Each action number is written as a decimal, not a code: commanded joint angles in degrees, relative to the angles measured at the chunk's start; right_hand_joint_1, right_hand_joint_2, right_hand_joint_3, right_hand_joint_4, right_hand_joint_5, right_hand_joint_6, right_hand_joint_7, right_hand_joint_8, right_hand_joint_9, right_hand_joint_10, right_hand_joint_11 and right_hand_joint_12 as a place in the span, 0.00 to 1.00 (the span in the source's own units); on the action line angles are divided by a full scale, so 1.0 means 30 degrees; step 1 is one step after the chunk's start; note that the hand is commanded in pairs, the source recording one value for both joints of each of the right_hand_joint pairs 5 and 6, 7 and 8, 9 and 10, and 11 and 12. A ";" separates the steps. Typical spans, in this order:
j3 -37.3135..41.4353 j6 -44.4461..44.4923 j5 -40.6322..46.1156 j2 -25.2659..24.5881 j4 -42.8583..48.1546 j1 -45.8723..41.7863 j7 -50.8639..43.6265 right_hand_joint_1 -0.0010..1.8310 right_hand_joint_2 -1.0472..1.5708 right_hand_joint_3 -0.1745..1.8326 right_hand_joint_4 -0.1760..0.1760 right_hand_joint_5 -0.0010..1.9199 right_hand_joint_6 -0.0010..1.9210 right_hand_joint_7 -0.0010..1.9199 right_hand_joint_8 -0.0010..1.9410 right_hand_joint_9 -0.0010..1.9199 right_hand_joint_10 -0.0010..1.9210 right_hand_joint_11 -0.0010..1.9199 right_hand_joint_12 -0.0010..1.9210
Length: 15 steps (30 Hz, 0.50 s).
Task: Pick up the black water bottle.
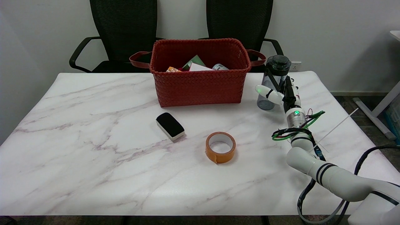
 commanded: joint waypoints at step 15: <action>-0.0114 -0.0110 0.0806 -0.0865 -0.1073 0.1250 0.0615 0.57 0.60 0.00 0.50 0.00 0.00 0.00 0.00 0.00 0.00 0.06 0.06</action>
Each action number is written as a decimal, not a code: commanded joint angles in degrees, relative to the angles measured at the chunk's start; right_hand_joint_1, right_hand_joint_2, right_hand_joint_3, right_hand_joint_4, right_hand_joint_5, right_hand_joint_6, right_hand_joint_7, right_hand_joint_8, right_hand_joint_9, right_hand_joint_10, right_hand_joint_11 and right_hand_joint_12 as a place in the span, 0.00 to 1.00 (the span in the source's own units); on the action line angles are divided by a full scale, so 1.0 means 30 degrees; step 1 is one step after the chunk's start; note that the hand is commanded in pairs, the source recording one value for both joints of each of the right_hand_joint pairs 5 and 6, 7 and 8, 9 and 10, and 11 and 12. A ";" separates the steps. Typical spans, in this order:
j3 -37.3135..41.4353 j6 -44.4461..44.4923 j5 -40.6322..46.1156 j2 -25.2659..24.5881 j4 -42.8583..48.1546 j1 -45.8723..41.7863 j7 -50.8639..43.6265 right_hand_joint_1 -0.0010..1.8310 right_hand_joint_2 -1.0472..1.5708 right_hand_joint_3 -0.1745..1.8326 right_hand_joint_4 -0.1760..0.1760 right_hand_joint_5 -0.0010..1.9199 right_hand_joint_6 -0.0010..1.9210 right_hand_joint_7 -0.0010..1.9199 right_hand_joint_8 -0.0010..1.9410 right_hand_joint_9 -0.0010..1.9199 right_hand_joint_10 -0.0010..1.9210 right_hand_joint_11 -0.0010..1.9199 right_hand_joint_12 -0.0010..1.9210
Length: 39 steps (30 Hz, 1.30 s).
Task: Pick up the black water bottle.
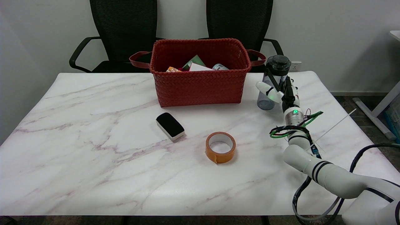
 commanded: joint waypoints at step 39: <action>-0.0103 -0.0046 0.0176 -0.0344 -0.0039 -0.0021 0.3396 0.57 0.65 0.00 0.50 0.40 0.40 0.66 0.65 0.59 0.59 0.35 0.35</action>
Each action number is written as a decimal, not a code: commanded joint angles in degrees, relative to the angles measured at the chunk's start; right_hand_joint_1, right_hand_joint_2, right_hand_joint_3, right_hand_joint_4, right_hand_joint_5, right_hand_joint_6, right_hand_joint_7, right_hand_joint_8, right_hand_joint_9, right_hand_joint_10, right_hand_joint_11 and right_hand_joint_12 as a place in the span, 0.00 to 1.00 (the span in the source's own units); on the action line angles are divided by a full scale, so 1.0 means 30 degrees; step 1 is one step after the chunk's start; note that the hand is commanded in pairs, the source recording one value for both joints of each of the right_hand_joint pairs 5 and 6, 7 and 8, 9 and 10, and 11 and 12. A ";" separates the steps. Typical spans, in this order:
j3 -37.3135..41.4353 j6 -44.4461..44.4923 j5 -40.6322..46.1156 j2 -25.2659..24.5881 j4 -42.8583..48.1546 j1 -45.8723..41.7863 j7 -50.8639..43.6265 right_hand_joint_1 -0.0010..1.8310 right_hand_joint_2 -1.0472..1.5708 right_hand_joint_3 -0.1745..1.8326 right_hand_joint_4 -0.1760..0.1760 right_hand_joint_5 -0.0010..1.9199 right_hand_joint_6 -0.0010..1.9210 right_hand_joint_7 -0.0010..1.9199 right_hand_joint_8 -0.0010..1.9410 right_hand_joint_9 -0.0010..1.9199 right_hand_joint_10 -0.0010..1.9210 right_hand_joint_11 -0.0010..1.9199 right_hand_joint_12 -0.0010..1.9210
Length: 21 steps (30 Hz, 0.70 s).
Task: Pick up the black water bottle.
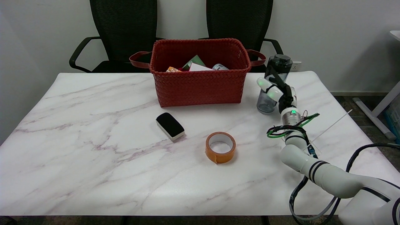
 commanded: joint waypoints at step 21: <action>0.0166 0.2228 -0.2398 0.0628 0.1790 -0.0420 0.1542 0.57 0.65 0.00 0.50 0.43 0.43 0.68 0.67 0.62 0.62 0.43 0.43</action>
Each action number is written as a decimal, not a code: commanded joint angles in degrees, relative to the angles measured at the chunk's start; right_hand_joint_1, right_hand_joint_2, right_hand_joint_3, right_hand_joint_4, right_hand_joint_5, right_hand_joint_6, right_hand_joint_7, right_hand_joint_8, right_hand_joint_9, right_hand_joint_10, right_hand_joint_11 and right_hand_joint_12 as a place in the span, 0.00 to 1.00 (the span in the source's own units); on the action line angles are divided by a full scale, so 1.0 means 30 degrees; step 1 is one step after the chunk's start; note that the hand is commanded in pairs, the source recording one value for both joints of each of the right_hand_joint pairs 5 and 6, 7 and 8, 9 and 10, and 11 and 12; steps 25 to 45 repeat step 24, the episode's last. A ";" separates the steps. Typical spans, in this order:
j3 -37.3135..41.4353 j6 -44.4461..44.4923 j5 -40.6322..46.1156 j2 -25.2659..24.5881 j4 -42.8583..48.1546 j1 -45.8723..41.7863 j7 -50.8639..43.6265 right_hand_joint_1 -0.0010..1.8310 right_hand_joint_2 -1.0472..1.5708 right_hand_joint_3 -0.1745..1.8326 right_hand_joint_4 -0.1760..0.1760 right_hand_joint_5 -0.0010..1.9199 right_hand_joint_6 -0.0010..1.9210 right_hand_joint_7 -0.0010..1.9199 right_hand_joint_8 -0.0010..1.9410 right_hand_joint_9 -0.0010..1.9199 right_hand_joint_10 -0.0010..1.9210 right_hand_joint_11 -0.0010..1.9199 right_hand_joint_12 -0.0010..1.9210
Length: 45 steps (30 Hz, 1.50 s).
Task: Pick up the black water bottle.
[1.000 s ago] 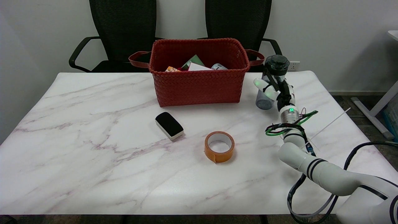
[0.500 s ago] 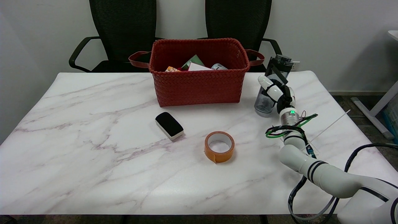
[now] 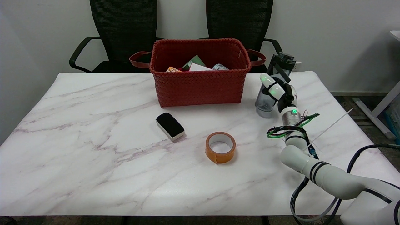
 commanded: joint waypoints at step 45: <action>0.2550 0.1966 -0.5712 0.1939 0.5075 -0.0339 0.0105 0.59 0.66 0.00 0.50 0.42 0.42 0.69 0.68 0.65 0.65 0.48 0.48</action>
